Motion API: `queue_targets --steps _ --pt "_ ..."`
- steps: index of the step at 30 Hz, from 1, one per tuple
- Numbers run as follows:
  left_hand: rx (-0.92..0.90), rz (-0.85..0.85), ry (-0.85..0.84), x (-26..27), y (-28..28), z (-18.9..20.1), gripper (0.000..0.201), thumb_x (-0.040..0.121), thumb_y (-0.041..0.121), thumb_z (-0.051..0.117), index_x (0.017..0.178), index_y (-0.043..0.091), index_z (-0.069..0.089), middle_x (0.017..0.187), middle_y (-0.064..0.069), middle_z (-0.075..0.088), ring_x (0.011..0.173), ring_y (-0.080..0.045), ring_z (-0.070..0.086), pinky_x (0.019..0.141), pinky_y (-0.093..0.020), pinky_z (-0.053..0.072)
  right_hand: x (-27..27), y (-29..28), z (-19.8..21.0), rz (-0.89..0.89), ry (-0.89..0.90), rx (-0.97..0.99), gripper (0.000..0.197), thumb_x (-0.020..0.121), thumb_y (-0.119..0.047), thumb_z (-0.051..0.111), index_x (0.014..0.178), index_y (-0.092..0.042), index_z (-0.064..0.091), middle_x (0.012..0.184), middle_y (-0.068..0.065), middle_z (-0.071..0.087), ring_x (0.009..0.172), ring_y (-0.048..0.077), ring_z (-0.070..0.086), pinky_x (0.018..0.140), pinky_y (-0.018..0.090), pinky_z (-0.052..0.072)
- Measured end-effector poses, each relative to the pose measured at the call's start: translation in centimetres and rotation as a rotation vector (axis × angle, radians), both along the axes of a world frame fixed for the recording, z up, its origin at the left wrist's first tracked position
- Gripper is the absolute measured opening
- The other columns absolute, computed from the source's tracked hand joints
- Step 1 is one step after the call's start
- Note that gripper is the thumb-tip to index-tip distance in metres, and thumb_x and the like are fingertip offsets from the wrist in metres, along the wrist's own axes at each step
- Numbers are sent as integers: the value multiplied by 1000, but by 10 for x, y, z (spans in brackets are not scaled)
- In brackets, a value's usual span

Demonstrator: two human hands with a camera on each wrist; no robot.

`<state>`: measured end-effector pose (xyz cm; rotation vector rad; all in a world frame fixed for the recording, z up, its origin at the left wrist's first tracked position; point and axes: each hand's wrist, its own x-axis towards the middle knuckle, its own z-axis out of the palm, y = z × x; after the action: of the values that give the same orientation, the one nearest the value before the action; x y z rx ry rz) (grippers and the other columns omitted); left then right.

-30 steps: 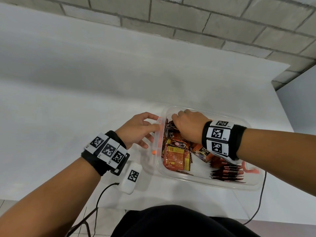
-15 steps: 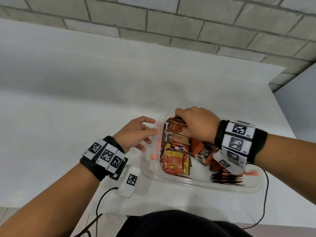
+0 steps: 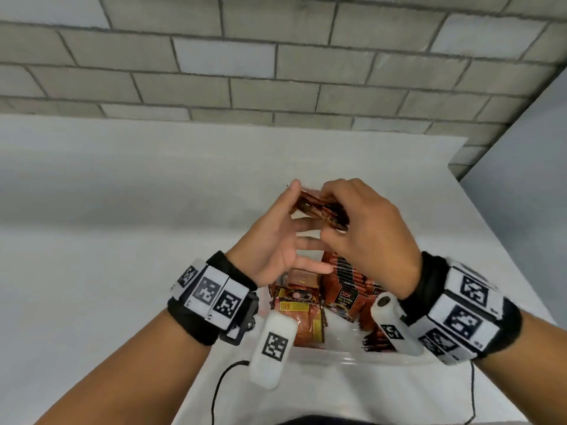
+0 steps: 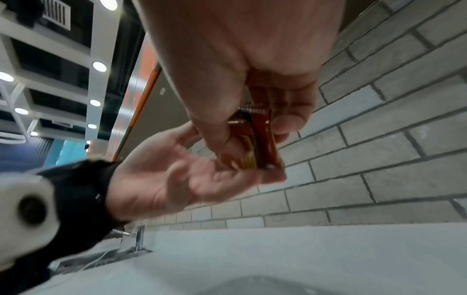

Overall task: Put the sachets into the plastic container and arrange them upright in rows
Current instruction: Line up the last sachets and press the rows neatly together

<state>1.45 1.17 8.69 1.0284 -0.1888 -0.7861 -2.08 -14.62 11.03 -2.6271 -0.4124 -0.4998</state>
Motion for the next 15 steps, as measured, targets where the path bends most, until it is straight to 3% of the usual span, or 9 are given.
queue_targets --steps 2,5,8,11,13,15 --pt "-114 8 40 -1 -12 3 50 88 58 44 119 20 53 110 -11 63 95 -29 65 77 -52 55 -2 -2 -12 13 14 5 52 71 -21 66 120 -15 51 106 7 54 88 24 57 69 32 49" --pt "-199 77 132 -2 -27 -1 32 92 35 48 120 20 54 101 -6 64 90 -21 66 74 -40 57 -9 -11 -24 34 91 68 59 79 -44 58 130 -18 44 119 2 44 104 20 51 86 30 47" --pt "-237 152 184 3 -36 -9 45 87 18 50 131 23 53 103 -5 66 86 -19 67 71 -35 58 -16 -17 -31 61 166 156 63 81 -56 51 134 -22 47 125 -5 42 115 14 45 95 23 40" --pt "-245 111 163 6 -40 -15 53 79 13 49 131 25 53 106 -8 67 92 -24 68 75 -44 57 -19 -22 -29 12 192 414 44 83 -54 51 120 -30 58 116 -12 52 106 6 51 85 15 42" --pt "-260 84 166 4 -41 -20 54 78 9 50 130 25 54 112 -11 67 99 -30 67 78 -50 56 -17 -26 -24 -88 193 656 26 87 -43 60 108 -28 58 103 -10 59 92 4 56 75 20 48" --pt "-246 67 153 2 -44 -24 53 77 5 52 125 26 57 112 -10 67 97 -30 68 75 -47 57 -13 -29 -22 -207 214 794 25 87 -33 66 107 -24 54 96 -3 58 81 4 55 71 24 50"
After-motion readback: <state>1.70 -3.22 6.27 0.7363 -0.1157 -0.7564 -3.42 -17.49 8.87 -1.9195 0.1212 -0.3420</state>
